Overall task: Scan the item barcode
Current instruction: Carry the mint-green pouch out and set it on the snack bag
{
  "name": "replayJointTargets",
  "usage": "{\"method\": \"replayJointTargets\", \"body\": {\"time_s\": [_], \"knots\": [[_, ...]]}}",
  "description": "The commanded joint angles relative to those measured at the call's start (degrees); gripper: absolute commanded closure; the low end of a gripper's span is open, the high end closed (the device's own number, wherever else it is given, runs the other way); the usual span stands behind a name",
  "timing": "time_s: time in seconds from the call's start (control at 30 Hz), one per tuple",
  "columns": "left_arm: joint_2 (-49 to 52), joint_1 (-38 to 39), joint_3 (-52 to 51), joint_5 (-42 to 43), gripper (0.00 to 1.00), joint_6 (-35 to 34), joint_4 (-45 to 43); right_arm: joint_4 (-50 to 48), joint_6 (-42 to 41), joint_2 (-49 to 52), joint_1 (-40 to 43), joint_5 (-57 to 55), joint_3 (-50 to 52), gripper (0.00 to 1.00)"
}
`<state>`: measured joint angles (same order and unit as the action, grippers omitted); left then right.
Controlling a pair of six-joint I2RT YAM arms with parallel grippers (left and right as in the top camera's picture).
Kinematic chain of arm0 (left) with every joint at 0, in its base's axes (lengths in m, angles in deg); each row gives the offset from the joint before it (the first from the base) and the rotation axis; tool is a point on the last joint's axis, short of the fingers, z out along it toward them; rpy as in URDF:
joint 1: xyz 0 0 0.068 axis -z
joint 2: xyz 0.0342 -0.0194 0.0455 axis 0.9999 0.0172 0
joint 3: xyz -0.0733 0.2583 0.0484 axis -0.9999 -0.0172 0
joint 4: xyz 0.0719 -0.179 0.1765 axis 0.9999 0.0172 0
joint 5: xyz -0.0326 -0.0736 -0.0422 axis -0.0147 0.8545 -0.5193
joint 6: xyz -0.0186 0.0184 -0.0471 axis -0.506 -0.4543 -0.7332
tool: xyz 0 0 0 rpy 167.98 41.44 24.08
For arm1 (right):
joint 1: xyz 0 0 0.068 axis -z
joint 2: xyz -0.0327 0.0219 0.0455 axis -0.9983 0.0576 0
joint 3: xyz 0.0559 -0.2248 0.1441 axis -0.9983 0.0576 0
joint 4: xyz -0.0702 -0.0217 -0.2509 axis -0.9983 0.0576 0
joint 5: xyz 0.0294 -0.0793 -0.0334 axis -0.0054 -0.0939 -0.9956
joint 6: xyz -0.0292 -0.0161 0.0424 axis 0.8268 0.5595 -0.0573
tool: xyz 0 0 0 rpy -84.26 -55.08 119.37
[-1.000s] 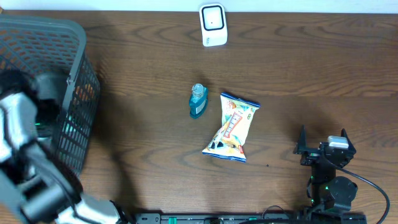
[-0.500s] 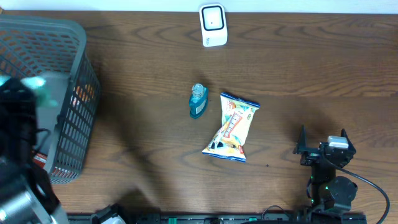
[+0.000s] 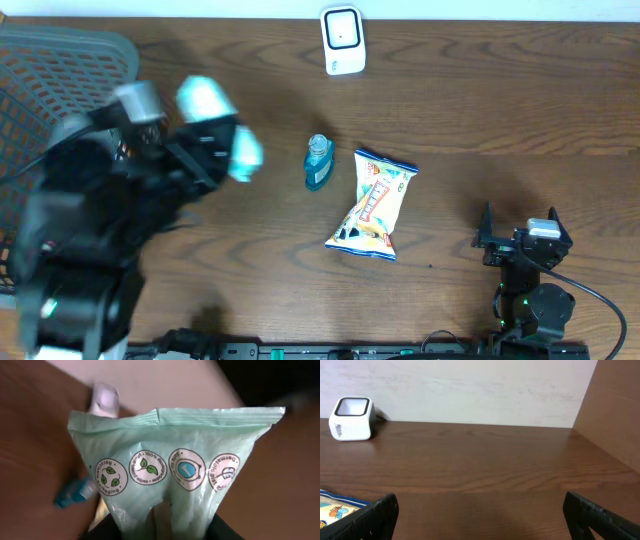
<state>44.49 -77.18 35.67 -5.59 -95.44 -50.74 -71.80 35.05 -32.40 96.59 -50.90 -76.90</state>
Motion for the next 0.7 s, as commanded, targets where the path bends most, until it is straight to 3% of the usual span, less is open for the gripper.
{"method": "replayJointTargets", "body": {"time_s": [0.0, 0.17, 0.33, 0.5, 0.67], "knots": [[7.0, 10.2, 0.2, -0.3, 0.64, 8.2, -1.0, 0.2, -0.7, -0.3, 0.2, 0.3, 0.1, 0.01], [19.3, 22.8, 0.2, -6.6, 0.63, 9.7, -3.7, 0.2, -0.7, -0.3, 0.2, 0.3, 0.1, 0.01], [35.3, 33.1, 0.2, -7.0, 0.64, 11.8, -15.4, 0.2, -0.7, -0.3, 0.2, 0.3, 0.1, 0.01], [46.4, 38.5, 0.2, -7.0, 0.63, 13.9, -24.4, 0.2, -0.7, -0.3, 0.2, 0.3, 0.1, 0.01], [53.9, 40.1, 0.2, -7.0, 0.63, 13.9, -27.7, 0.2, -0.7, -0.3, 0.2, 0.3, 0.1, 0.01]]}}
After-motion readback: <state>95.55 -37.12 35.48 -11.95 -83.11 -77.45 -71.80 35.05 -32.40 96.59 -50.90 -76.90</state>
